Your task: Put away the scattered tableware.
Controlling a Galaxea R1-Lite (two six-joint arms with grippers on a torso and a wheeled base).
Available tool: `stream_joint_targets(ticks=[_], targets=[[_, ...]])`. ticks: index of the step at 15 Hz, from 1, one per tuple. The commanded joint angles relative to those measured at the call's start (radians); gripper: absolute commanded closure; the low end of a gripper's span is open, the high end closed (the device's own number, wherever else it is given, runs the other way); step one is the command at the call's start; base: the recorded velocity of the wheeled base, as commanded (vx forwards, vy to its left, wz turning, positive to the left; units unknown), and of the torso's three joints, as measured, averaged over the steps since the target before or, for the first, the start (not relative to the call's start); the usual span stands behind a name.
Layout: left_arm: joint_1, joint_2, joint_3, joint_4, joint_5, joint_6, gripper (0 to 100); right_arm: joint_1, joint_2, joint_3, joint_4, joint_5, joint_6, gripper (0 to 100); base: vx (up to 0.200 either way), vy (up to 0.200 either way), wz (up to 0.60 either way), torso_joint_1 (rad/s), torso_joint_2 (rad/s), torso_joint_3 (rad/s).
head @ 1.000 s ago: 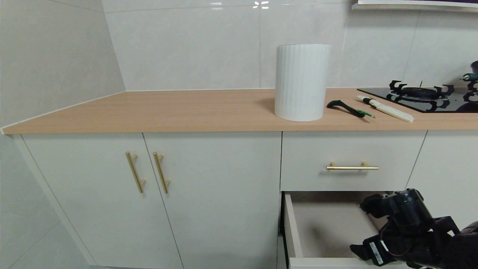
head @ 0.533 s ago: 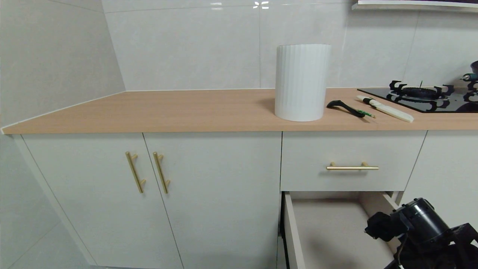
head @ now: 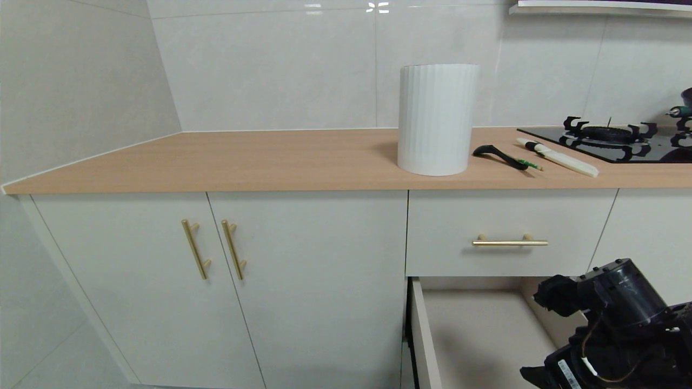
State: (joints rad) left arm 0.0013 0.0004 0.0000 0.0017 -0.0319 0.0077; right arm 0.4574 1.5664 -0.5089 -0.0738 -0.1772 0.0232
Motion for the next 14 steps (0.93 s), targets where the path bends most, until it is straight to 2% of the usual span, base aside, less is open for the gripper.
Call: stream_joint_targets(ticks=[1,3,7,10,14], targets=[[0.0,0.0,0.0,0.0,0.0,0.0,0,-0.019,-0.019,-0.02,-0.012,0.001,0.006,0,0.0,0.0,0.0,0.0,0.0,0.0],[0.0,0.0,0.0,0.0,0.0,0.0,0,-0.036,-0.02,-0.013,-0.069,0.008,0.004,0,0.0,0.0,0.0,0.0,0.0,0.0],[0.0,0.0,0.0,0.0,0.001,0.0,0,-0.039,-0.02,-0.013,-0.078,0.007,0.004,0,0.0,0.0,0.0,0.013,-0.05,-0.034],[0.0,0.0,0.0,0.0,0.0,0.0,0,-0.039,-0.019,-0.013,-0.078,0.005,0.004,0,0.0,0.0,0.0,0.072,-0.26,-0.258],[0.0,0.0,0.0,0.0,0.0,0.0,0,-0.039,-0.019,-0.013,-0.078,0.005,0.004,0,0.0,0.0,0.0,0.178,-0.5,-0.288]])
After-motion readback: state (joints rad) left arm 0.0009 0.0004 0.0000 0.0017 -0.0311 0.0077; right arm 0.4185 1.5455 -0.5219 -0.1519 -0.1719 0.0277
